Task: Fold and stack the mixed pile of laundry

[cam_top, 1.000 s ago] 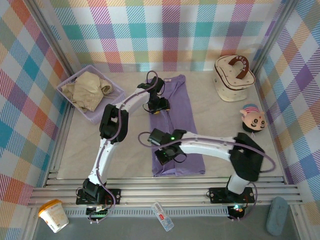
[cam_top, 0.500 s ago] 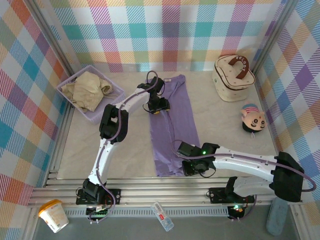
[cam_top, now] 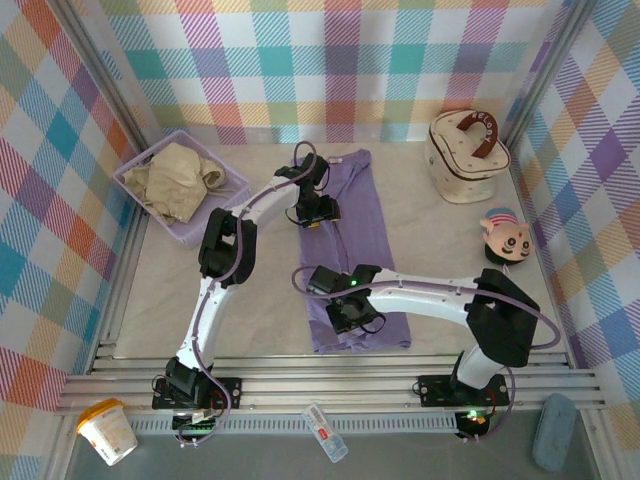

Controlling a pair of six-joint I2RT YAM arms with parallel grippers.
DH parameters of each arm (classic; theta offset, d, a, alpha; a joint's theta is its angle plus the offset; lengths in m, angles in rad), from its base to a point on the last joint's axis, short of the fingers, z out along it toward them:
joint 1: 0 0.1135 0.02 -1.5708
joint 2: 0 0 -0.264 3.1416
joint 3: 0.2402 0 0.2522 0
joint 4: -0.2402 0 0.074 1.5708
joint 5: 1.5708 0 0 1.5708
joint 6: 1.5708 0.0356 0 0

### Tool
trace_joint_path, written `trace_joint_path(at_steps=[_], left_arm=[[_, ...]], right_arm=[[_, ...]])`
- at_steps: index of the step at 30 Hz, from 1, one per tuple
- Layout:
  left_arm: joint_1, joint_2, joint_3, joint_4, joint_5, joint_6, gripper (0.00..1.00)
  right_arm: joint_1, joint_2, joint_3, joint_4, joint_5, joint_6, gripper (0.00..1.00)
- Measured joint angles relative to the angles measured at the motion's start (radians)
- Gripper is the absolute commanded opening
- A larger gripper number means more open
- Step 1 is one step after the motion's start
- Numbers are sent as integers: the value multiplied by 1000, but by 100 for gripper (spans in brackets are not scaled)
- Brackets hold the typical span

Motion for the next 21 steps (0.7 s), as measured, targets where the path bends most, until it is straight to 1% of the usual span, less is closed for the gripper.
trace_joint_path(at_steps=[1,3,4,5,7,9,12,14,15,16,17,18,21], left_arm=[[0,0,0,0,0,0,58],[0,0,0,0,0,0,58],[0,0,0,0,0,0,58],[0,0,0,0,0,0,58],[0,0,0,0,0,0,58],[0,0,0,0,0,0,58],[1,0,0,-2,0,0,58],[2,0,0,-9,2,0,58],[2,0,2,-14,3,0,58],[2,0,3,-18,3,0,58],[2,0,4,-23,2,0,58],[2,0,8,-24,2,0,58],[2,7,24,-38,4,3,62]], right_arm=[[0,7,0,-8,5,-3,29],[-1,12,-1,-23,6,-6,10],[-2,11,-2,-27,5,-12,3],[-3,8,-8,-27,-2,-13,0],[-3,-10,-36,-26,-24,-6,0],[-3,-61,-89,-26,-51,2,0],[-3,-198,-164,-45,-82,28,0],[-3,-285,-178,-58,-95,45,0],[-3,-323,-178,-59,-104,54,11],[-3,-348,-178,-56,-114,61,19],[-4,-364,-178,-55,-128,69,31],[-3,-370,-180,-60,-143,76,41],[-4,-350,-184,-79,-165,82,54]])
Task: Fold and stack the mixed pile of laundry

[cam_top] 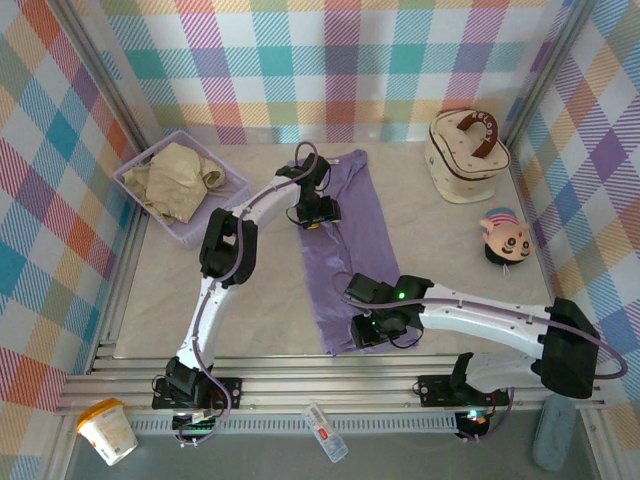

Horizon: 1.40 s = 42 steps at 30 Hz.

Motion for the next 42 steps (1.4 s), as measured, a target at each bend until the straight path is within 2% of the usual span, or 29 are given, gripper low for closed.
trace_joint_path(at_steps=[5,6,9,12,15,21,24,28,33,37,42], left_arm=[[1,23,69,-57,20,12,78],[2,26,83,-74,26,13,87],[7,27,123,-136,40,13,89],[12,8,140,-170,50,16,89],[13,-63,98,-189,51,23,88],[7,-380,-278,-111,84,8,87],[-3,-461,-431,-48,102,-27,87],[-33,-449,-521,29,108,-76,87],[-72,-400,-526,127,107,-127,87],[-78,-331,-496,153,97,-144,87],[-77,-285,-462,148,80,-151,87]], right_arm=[[-55,11,8,-27,5,-6,54],[-82,12,15,-30,7,-8,52],[-181,23,45,-25,3,-28,50],[-255,54,61,-2,-10,-52,49],[-269,108,59,27,-48,-72,48],[-269,142,-5,86,-132,-77,48],[-269,142,-39,104,-161,-72,47],[-269,143,-59,116,-181,-67,46],[-269,164,-59,126,-168,-60,42],[-269,166,-59,113,-121,-44,51],[-269,161,-60,105,-86,-24,51]])
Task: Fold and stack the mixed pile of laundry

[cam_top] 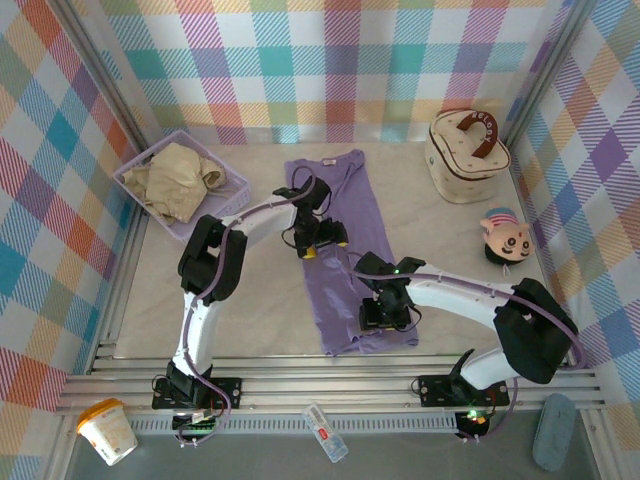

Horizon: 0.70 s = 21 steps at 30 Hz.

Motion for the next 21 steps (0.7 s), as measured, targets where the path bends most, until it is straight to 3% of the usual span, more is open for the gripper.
trace_joint_path(at_steps=[6,9,15,19,21], left_arm=[[0,6,2,2,-3,0,87],[0,6,2,1,-3,0,87],[0,7,2,1,-7,1,87],[0,8,2,0,-6,0,86],[0,8,2,0,-6,1,86]], right_arm=[[0,5,0,32,-17,3,13],[0,7,0,37,-24,3,0],[0,-76,-3,10,-43,8,0],[0,-155,-15,-7,-58,26,43],[0,-142,-15,-7,-58,25,49]])
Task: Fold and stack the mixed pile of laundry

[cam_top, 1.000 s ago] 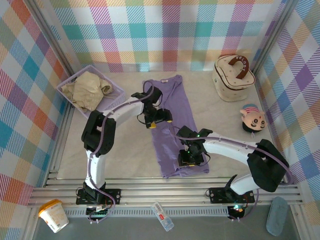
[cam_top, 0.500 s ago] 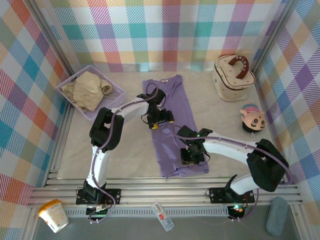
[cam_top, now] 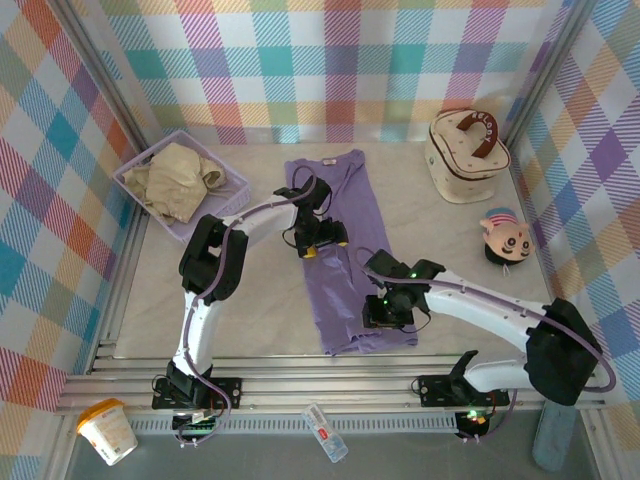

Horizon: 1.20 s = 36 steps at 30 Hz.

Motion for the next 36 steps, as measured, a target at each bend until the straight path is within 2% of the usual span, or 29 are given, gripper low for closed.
trace_joint_path(at_steps=[3,5,6,7,9,11,14,19,24,26,29,34,36], left_arm=[[0,2,2,-2,0,0,86],[0,3,5,-4,0,0,86],[0,4,5,-4,0,0,86],[0,3,5,-4,0,0,86],[0,4,5,-4,0,0,86],[0,4,5,-4,0,0,86],[0,5,5,-4,0,0,86],[1,18,27,-24,0,3,86],[1,40,66,-52,0,20,86],[1,47,77,-61,3,24,86],[-1,54,90,-75,5,34,87],[0,56,108,-89,21,50,88],[0,56,119,-105,35,55,88]], right_arm=[[0,63,0,2,1,0,50],[0,112,0,7,1,-6,47],[0,135,0,11,1,-6,42],[0,154,0,14,1,-6,30],[0,181,0,19,1,-10,12],[0,185,0,20,1,-6,4],[0,144,2,6,0,-1,1],[0,-26,2,-58,-45,34,1],[0,-127,-127,-53,-109,101,1],[-1,-113,-171,-33,-120,120,3],[-2,-64,-182,2,-124,137,17],[-2,-1,-106,-50,-89,125,45],[-8,-4,-40,-78,-59,109,49]])
